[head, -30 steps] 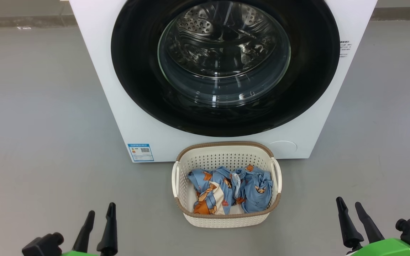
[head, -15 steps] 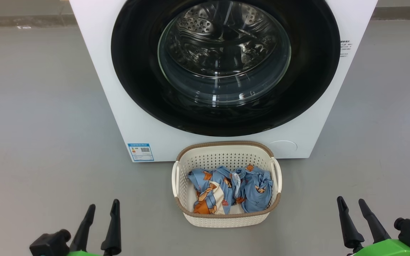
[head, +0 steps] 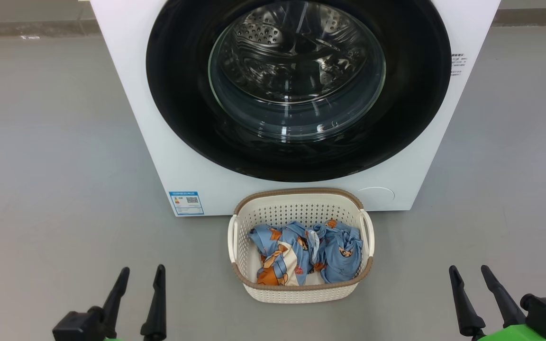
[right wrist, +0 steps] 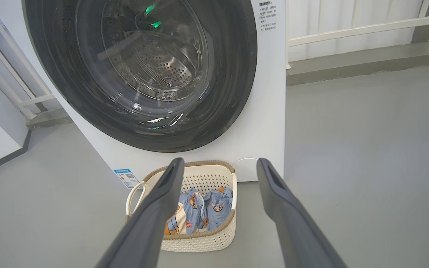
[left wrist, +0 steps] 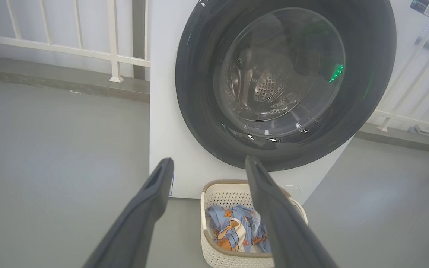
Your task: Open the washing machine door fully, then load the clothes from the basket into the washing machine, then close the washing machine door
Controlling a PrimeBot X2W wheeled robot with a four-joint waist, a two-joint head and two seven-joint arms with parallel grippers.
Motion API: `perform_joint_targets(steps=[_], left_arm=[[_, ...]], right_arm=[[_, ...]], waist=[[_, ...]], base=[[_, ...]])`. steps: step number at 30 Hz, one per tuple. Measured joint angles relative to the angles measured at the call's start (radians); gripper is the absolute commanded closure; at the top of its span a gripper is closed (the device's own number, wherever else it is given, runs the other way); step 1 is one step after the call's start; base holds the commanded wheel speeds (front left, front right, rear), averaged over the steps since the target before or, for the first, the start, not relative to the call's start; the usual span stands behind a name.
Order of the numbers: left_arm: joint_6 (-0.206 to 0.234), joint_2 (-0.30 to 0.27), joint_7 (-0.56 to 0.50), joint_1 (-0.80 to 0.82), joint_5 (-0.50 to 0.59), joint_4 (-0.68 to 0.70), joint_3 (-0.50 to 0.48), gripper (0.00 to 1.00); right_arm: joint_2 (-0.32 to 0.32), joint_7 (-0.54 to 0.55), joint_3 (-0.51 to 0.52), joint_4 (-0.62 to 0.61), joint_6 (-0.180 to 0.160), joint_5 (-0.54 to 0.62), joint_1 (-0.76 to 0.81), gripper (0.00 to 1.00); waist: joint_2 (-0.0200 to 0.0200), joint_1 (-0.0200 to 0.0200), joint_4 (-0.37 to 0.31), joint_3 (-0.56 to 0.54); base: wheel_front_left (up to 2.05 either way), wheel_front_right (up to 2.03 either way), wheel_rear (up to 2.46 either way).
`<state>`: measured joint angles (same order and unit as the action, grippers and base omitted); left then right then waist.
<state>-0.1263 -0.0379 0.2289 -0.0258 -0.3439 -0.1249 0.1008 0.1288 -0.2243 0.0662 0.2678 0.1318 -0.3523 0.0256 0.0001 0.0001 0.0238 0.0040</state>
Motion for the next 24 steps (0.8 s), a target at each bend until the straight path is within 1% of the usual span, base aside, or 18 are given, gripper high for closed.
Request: perform_joint_targets(steps=[8, 24], left_arm=[[0.000, -0.001, 0.020, -0.017, 0.098, 0.012, 0.011, 0.00], [0.009, -0.003, 0.026, -0.017, 0.103, 0.011, -0.002, 0.00]], right_arm=[[0.002, -0.025, 0.008, -0.011, 0.000, 0.090, 0.000, 0.00], [0.002, -0.025, 0.016, -0.010, 0.000, 0.096, 0.016, 0.00]], waist=[[0.0000, 0.0000, -0.002, 0.001], [0.0000, 0.0000, -0.013, -0.001]], base=[[0.00, 0.00, 0.00], [0.00, 0.00, 0.00]])
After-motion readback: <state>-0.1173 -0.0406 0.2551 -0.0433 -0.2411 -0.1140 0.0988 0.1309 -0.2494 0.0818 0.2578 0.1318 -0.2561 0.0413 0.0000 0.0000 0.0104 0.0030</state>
